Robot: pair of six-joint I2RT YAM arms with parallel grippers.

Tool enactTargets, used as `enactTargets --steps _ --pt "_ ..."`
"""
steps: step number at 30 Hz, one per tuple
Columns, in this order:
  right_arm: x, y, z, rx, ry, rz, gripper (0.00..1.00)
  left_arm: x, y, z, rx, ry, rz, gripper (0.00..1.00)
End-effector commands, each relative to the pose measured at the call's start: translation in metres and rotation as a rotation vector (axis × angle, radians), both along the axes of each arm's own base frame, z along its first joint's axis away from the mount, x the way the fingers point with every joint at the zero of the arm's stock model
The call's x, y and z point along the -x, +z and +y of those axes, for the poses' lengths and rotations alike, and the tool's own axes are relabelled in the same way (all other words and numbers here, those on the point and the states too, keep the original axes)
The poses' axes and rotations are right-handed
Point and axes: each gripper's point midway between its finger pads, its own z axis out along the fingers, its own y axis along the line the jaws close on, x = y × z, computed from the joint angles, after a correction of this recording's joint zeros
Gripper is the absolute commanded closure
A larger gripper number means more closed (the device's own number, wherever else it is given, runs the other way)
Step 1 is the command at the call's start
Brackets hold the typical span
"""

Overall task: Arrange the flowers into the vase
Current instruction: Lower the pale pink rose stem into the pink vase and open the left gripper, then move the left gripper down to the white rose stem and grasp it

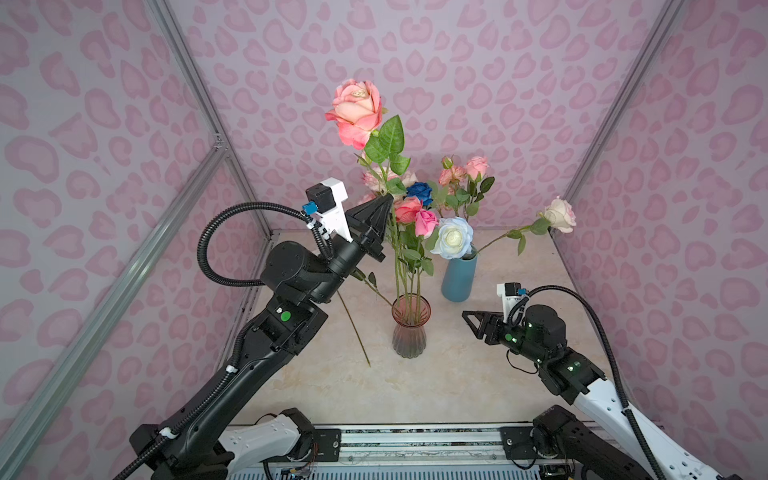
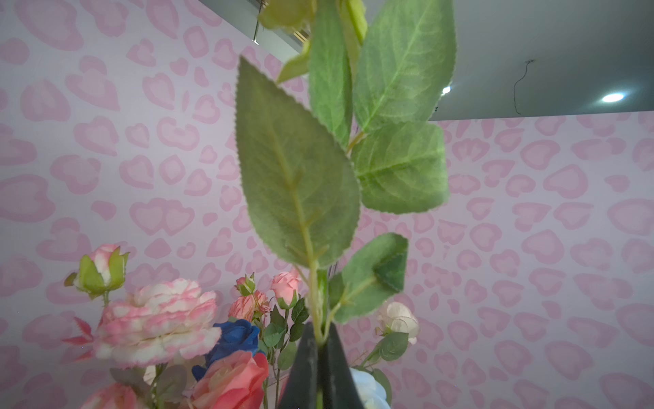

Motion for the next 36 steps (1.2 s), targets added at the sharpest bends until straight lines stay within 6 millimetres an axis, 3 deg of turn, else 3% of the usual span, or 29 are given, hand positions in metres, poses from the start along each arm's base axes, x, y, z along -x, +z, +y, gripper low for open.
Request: enactTargets --steps 1,8,11,13,17,23,26,29,31,33,36 --pt "-0.002 0.000 0.001 0.000 0.008 -0.020 0.39 -0.009 -0.005 -0.001 0.017 0.045 -0.033 0.97" --pt "0.001 0.000 -0.001 0.002 0.006 -0.026 0.39 -0.023 -0.057 -0.014 -0.022 0.044 0.079 0.96" --pt "0.001 0.000 -0.002 0.000 0.000 -0.023 0.39 -0.025 -0.082 -0.021 -0.061 0.043 0.132 0.73" --pt "0.002 0.000 -0.002 -0.001 0.002 -0.018 0.39 -0.021 -0.086 -0.022 -0.079 0.042 0.145 0.66" --pt "0.003 0.002 -0.002 -0.014 -0.001 -0.024 0.38 -0.015 -0.088 -0.013 -0.077 0.060 0.198 0.40" --pt "0.003 0.004 0.000 -0.029 0.001 -0.023 0.38 0.001 -0.083 0.004 -0.123 0.069 0.285 0.38" --pt "0.004 0.006 0.000 -0.032 0.004 -0.028 0.38 0.017 -0.066 0.025 -0.127 0.092 0.271 0.38" --pt "0.004 0.007 -0.001 -0.024 0.003 -0.032 0.38 0.026 -0.055 0.067 -0.128 0.236 0.304 0.39" --pt "0.005 0.007 -0.002 -0.022 0.003 -0.034 0.38 0.023 -0.064 0.103 -0.131 0.404 0.353 0.41" --pt "0.006 0.007 -0.002 -0.020 0.000 -0.034 0.38 0.023 -0.081 0.137 -0.111 0.543 0.416 0.36" --pt "0.007 0.003 -0.003 -0.004 0.005 -0.026 0.39 0.020 -0.130 0.167 -0.109 0.653 0.563 0.36"
